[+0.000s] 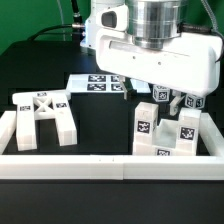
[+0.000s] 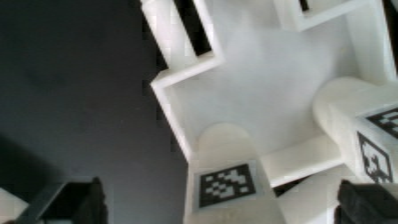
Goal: Assemble chair
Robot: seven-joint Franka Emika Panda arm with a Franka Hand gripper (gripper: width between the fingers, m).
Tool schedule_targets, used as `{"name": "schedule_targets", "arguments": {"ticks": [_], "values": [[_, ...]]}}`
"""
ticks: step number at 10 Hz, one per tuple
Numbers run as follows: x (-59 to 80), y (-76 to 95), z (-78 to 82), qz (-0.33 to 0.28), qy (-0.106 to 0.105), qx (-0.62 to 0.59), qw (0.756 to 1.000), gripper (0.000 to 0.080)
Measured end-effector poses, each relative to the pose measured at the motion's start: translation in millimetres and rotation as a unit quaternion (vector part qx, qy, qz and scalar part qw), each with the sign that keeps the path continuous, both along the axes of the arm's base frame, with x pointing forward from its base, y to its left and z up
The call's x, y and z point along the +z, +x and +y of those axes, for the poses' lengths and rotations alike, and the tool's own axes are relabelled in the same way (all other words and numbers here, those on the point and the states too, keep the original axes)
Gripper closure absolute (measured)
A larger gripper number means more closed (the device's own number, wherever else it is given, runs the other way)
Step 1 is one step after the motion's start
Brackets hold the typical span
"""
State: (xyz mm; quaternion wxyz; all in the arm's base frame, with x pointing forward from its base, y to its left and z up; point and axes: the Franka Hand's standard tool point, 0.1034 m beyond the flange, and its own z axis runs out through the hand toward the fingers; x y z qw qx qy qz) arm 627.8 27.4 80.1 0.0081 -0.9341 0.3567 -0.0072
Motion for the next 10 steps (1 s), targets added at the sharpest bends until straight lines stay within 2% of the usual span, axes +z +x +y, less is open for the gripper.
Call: {"name": "schedule_targets", "arguments": {"ticks": [7, 10], "values": [[-0.6, -0.6, 0.3, 0.001, 0.000, 0.000, 1.000, 0.0150], [-7.9, -11.9, 4.1, 0.006, -0.008, 0.077, 0.997, 0.0150]]}}
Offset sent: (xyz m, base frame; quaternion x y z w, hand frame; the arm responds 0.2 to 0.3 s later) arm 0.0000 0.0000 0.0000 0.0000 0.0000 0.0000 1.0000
